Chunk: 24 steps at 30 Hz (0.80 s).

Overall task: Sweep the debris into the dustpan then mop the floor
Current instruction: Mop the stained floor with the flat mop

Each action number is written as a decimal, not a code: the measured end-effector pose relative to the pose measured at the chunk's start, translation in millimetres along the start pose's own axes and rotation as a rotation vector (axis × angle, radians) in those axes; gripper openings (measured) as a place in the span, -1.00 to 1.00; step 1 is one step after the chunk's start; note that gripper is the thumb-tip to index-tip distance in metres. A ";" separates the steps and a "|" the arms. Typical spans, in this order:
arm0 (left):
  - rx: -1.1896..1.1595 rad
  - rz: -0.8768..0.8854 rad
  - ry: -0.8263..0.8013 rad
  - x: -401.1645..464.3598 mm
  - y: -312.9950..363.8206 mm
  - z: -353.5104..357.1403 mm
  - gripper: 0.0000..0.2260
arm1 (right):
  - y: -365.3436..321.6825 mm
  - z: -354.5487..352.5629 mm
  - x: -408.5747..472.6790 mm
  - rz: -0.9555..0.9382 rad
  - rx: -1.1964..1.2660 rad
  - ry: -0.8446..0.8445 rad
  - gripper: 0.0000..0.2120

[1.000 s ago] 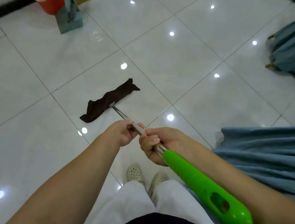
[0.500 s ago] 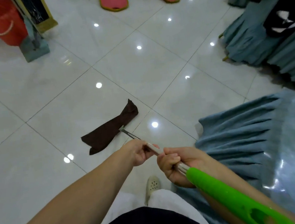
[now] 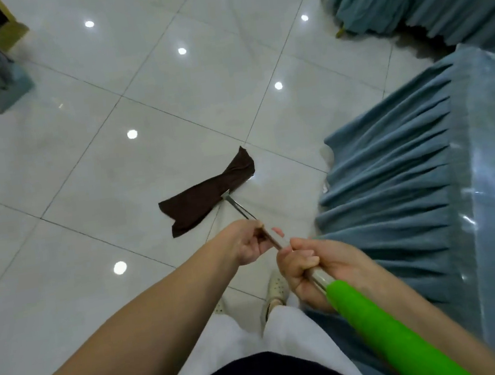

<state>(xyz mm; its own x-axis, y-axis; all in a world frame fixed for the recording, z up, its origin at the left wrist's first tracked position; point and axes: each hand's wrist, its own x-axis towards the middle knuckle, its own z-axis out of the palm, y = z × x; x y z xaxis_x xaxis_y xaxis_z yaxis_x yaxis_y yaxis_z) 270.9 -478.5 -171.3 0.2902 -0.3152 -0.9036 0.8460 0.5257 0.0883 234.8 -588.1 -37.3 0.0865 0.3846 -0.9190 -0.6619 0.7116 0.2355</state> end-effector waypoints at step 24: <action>0.181 -0.094 0.014 -19.2 -48.1 5.1 -0.69 | 25.0 -50.7 -34.3 0.030 0.085 -0.075 -0.86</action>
<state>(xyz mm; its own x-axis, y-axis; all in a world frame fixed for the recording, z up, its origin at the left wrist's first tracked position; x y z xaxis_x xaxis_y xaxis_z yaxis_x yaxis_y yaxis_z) 226.9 -501.8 -156.1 0.2007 -0.3442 -0.9172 0.9362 0.3432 0.0761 177.5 -613.3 -15.9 0.1249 0.4470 -0.8858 -0.6001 0.7449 0.2913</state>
